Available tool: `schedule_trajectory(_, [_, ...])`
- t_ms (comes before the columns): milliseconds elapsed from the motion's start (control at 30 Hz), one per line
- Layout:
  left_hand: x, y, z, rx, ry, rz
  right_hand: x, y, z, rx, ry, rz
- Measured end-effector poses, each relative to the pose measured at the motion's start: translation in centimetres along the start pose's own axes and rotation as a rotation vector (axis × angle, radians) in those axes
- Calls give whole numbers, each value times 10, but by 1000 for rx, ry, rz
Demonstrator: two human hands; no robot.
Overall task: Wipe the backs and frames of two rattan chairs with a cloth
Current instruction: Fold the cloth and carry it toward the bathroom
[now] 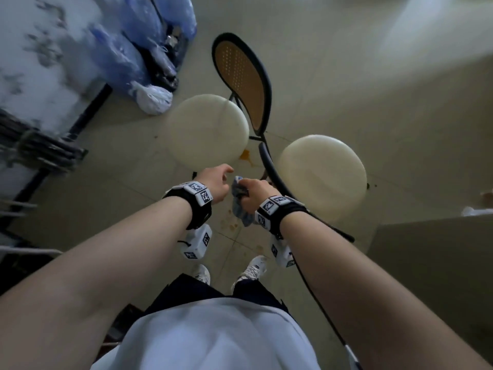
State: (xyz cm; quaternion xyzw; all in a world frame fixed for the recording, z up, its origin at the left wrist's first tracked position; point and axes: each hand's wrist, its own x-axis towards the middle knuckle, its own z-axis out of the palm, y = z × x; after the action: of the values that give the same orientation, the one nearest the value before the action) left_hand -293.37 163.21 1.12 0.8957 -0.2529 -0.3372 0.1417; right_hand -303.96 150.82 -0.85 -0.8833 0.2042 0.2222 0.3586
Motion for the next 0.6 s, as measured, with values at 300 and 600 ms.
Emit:
schedule_trajectory(300, [-19,4,-45,-155,-164,-19,24,-47,-37,119,22,-114])
schedule_trajectory(600, [-2,22,-62,-117,87,34,18,-46,-87,438,31,-43])
